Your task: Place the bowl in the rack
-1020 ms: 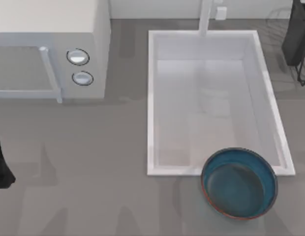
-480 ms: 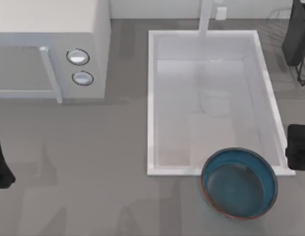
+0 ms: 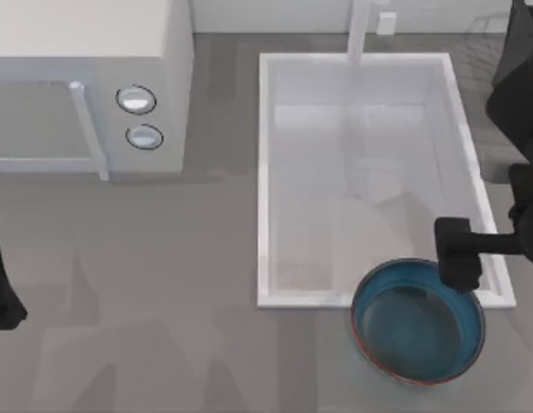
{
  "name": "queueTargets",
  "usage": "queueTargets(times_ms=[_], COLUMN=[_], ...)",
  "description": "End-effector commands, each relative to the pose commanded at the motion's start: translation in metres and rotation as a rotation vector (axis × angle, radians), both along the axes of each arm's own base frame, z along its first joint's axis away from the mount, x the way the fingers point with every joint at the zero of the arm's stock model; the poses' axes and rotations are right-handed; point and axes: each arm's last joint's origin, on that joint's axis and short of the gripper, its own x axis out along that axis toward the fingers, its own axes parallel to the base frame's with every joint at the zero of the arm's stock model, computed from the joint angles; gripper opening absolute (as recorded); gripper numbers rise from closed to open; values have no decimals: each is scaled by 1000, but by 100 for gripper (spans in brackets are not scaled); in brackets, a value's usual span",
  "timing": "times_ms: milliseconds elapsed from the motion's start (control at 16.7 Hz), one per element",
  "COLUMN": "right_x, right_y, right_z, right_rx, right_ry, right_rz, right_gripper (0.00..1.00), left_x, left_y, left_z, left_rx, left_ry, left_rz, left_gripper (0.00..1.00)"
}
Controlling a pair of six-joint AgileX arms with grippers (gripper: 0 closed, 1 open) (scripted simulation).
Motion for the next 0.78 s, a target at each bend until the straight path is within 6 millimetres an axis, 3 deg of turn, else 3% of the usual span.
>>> queueTargets(times_ms=[420, 780], right_x=[2, 12], right_y=[1, 4], right_z=[-5, -65], right_rx=[-6, -3], right_ry=[10, 3], right_rz=[-3, -1], right_gripper=[100, 100], left_x=[0, 0], left_y=[0, 0], left_z=[0, 0], left_rx=[0, 0], left_ry=[0, 0], left_rz=[0, 0], left_gripper=[100, 100])
